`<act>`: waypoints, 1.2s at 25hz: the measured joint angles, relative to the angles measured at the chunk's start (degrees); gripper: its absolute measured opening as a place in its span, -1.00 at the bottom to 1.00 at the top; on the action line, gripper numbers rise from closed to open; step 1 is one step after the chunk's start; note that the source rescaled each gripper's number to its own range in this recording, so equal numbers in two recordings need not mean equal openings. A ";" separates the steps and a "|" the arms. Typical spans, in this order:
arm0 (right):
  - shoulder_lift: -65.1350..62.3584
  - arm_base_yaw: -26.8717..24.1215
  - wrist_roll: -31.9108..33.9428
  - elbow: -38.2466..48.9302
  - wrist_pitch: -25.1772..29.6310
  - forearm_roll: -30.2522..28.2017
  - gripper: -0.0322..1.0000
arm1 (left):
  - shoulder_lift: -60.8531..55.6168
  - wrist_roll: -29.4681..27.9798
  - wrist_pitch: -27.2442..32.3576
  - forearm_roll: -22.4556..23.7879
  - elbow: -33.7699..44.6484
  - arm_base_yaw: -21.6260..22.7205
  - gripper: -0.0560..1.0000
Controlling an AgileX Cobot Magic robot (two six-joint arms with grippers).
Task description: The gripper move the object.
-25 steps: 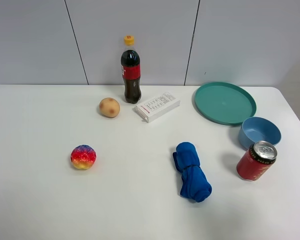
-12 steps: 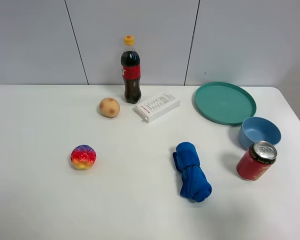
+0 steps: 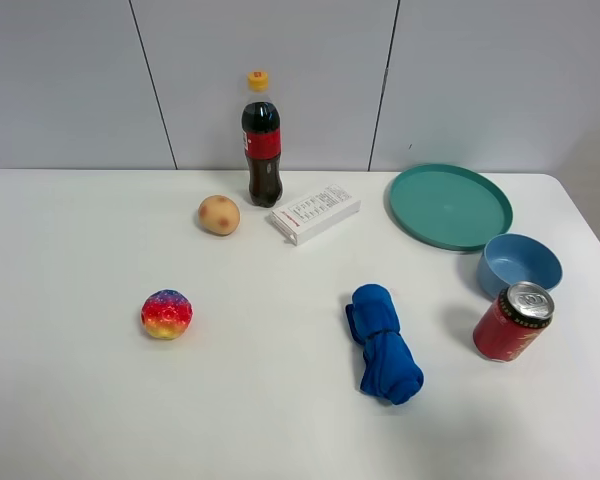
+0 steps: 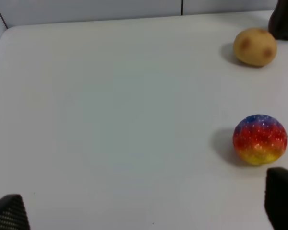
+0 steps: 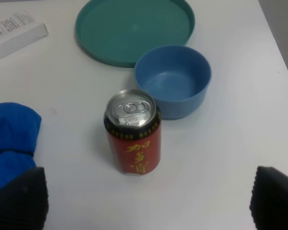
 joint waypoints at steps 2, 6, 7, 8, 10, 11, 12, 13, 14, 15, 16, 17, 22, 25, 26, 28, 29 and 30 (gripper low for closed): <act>0.00 0.00 0.04 0.00 0.00 0.00 0.18 | 0.00 0.00 0.00 0.00 0.00 0.00 1.00; 0.00 0.00 0.04 0.00 0.00 -0.12 0.18 | 0.00 0.00 0.00 0.00 0.00 0.00 1.00; 0.00 0.00 0.04 0.00 0.00 -0.12 0.18 | 0.00 0.00 0.00 0.00 0.00 0.00 1.00; 0.00 0.00 0.04 0.00 0.00 -0.12 0.18 | 0.00 0.00 0.00 0.00 0.00 0.00 1.00; 0.00 0.00 0.04 0.00 0.00 -0.12 0.18 | 0.00 0.00 0.00 0.00 0.00 0.00 1.00; 0.00 0.00 0.04 0.00 0.00 -0.12 0.18 | 0.00 0.00 0.00 0.00 0.00 0.00 1.00; 0.00 0.00 0.04 0.00 0.00 -0.12 0.18 | 0.00 0.00 0.00 0.00 0.00 0.00 1.00; 0.00 0.00 0.04 0.00 0.00 -0.12 0.18 | 0.00 0.00 0.00 0.00 0.00 0.00 1.00; 0.00 0.00 0.04 0.00 0.00 -0.12 0.18 | 0.00 0.00 0.00 0.00 0.00 0.00 1.00; 0.00 0.00 0.04 0.00 0.00 -0.12 0.18 | 0.00 0.00 0.00 0.00 0.00 0.00 1.00; 0.00 0.00 0.04 0.00 0.00 -0.12 0.18 | 0.00 0.00 0.00 0.00 0.00 0.00 1.00; 0.00 0.00 0.04 0.00 0.00 -0.12 0.18 | 0.00 0.00 0.00 0.00 0.00 0.00 1.00; 0.00 -2.29 0.04 0.00 0.00 -0.12 0.18 | 0.00 0.00 0.00 0.00 0.00 0.00 1.00; 0.00 -3.38 0.04 0.00 0.00 -0.12 0.18 | 0.00 0.00 0.00 0.00 0.00 0.00 1.00; 0.00 -3.38 0.04 0.00 0.00 -0.12 0.18 | 0.00 0.00 0.00 0.00 0.00 0.00 1.00; 0.00 -3.38 0.04 0.00 0.00 -0.12 0.18 | 0.00 0.00 0.00 0.00 0.00 0.00 1.00; 0.00 -3.38 0.04 0.00 0.00 -0.12 0.18 | 0.00 0.00 0.00 0.00 0.00 0.00 1.00; 0.00 -3.38 0.04 0.00 0.00 -0.12 0.18 | 0.00 0.00 0.00 0.00 0.00 0.00 1.00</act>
